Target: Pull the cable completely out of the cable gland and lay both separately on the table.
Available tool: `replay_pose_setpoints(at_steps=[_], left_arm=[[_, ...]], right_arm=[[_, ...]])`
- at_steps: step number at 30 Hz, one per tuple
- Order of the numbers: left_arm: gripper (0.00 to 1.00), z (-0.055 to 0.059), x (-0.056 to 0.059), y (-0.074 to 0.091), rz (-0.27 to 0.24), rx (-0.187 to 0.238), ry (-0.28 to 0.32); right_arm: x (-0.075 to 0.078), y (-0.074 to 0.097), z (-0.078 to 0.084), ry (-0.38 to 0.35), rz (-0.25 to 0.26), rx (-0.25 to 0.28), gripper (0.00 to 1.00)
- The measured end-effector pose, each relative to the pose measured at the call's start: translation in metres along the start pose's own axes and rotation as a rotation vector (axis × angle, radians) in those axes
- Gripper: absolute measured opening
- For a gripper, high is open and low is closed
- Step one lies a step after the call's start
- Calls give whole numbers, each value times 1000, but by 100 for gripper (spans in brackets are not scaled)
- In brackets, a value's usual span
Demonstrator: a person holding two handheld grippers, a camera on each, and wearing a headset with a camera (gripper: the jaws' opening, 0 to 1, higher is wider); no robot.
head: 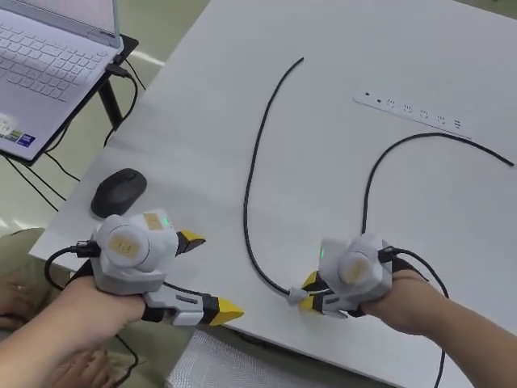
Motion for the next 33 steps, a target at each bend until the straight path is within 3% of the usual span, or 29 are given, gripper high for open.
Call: replay_pose_setpoints(at_steps=[3, 6, 18, 21, 27, 33], left_arm=[[81, -4, 0, 0, -9, 14, -12], [82, -10, 3, 0, -12, 25, -17], [81, -34, 19, -4, 19, 54, -60], [81, -40, 24, -4, 32, 60, -70], [81, -63, 34, -4, 61, 93, -109], [82, -80, 40, -13, 86, 113, -139]], right_arm=[[1, 1, 2, -27, 34, -12, 8], [0, 7, 0, -56, 34, 7, 7], [-7, 56, -14, -107, 24, 63, 7], [-12, 68, -19, -101, 28, 74, 7], [-13, 87, -29, -75, 49, 79, 7], [-13, 100, -44, -63, 51, 83, 7]])
Point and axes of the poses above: the centre of the closed fingertips' face, and the gripper's own axes: y roughly backward along the fingers, x roughly to its right, z roughly out of its underside, the point moved 4 cm from there along y, roughly backward along the fingers, and after that the axes turned 3 degrees about -z, right-handed, at the moved point
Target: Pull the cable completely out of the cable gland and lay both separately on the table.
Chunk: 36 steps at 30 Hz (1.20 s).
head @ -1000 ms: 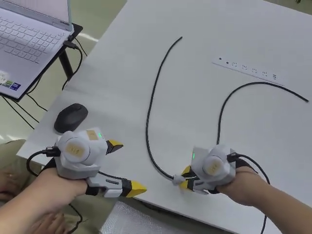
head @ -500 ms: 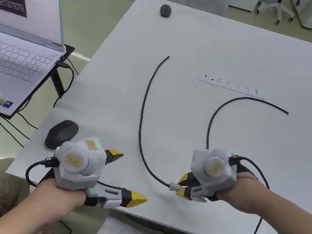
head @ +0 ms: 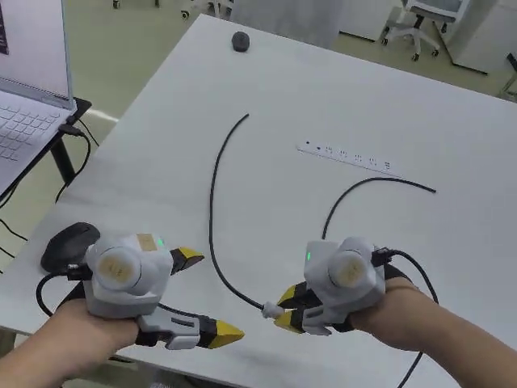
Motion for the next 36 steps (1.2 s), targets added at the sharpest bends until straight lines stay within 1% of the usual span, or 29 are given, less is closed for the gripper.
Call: replay_pose_setpoints(at_steps=[3, 4, 5, 8, 9, 12, 14, 17, 19, 20, 21, 23, 24, 27, 29, 30, 34, 36], left_arm=[[82, -9, 2, -6, 20, 8, -27], [82, -12, 1, -8, 19, 19, -30], [82, -16, 2, -10, 30, 25, -28], [82, -19, 4, -16, 42, 23, -45], [82, -20, 5, -18, 50, 20, -51], [80, -24, 12, -21, 79, 30, -61], [78, -24, 17, -24, 104, 27, -72], [72, -19, 23, -29, 135, 3, -103], [69, -17, 24, -32, 143, -4, -115], [68, -16, 25, -33, 152, 0, -120], [66, -17, 26, -33, 161, 8, -121], [61, -16, 27, -33, 175, 9, -117], [56, -16, 28, -33, 192, 17, -123], [44, -17, 29, -32, 201, 23, -136], [39, -18, 27, -31, 201, 33, -135], [36, -19, 26, -32, 205, 41, -123], [31, -21, 28, -30, 227, 63, -90], [25, -23, 29, -30, 237, 74, -78]], right_arm=[[1, 7, -11, 23, 9, 6, 7], [0, 8, -14, 28, 8, 4, 7], [0, 11, -17, 43, 5, 5, 7], [2, 14, -23, 61, 6, 4, 7], [2, 17, -25, 69, 8, 7, 7], [2, 20, -28, 82, 10, 6, 7], [0, 21, -28, 97, 9, 0, 7], [-4, 21, -27, 123, 1, -15, 7], [-7, 22, -27, 144, -3, -30, 6], [-8, 23, -27, 155, -3, -34, 6], [-9, 23, -27, 159, -6, -36, 6], [-9, 24, -27, 174, -4, -44, 6], [-8, 25, -27, 184, -4, -51, 6], [-8, 27, -27, 204, 0, -62, 7], [-7, 28, -28, 220, 3, -62, 7], [-6, 29, -28, 224, 5, -61, 7], [-5, 29, -29, 223, 12, -51, 7], [-7, 29, -28, 228, 12, -50, 7]])
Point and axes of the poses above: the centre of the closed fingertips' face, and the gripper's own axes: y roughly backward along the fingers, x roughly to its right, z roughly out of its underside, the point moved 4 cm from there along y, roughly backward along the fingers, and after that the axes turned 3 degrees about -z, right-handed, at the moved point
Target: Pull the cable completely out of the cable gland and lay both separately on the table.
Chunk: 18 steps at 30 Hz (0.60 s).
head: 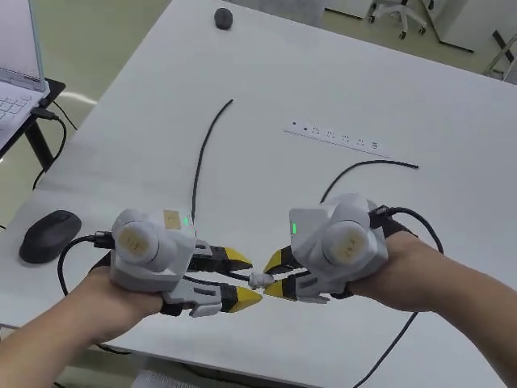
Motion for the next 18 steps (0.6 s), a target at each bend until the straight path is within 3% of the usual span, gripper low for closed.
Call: replay_pose_setpoints(at_steps=[6, 8, 18], left_arm=[[18, 1, 4, -3, 33, 1, 8], [16, 1, 8, -4, 50, 4, -17], [15, 4, 8, -4, 51, -16, 15]], right_arm=[[-3, -1, 1, 36, 5, 0, 7], [-4, -2, 2, 47, 5, 1, 7], [-7, -4, 3, 77, 9, 15, 8]])
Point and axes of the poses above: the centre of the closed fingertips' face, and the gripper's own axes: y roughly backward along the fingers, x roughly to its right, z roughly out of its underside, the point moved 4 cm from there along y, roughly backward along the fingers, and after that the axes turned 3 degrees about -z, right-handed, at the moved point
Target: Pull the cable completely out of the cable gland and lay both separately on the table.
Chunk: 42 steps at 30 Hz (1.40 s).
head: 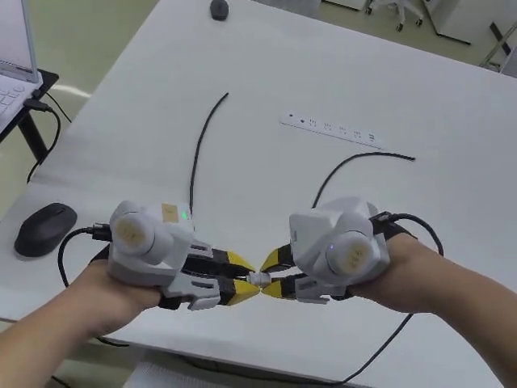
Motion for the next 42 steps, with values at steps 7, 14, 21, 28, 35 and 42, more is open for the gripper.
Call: replay_pose_setpoints(at_steps=[7, 14, 21, 28, 35, 42], left_arm=[[15, -6, 2, 5, 1, 32, -41], [15, -12, 0, 8, -10, 29, -125], [15, -13, 5, 8, 6, 12, -208], [15, -15, 8, 9, 12, 10, -248], [15, -14, 10, 9, 19, -13, -287], [15, -17, 13, 8, 27, -10, -304]], right_arm=[[4, 9, -3, -143, -40, 129, 10], [16, 24, 5, -560, -217, 416, 15], [18, 24, 10, -792, -422, 545, 12], [12, 23, 6, -903, -600, 604, 10], [10, 13, 7, -933, -631, 569, 12], [5, 11, 5, -953, -679, 560, 14]])
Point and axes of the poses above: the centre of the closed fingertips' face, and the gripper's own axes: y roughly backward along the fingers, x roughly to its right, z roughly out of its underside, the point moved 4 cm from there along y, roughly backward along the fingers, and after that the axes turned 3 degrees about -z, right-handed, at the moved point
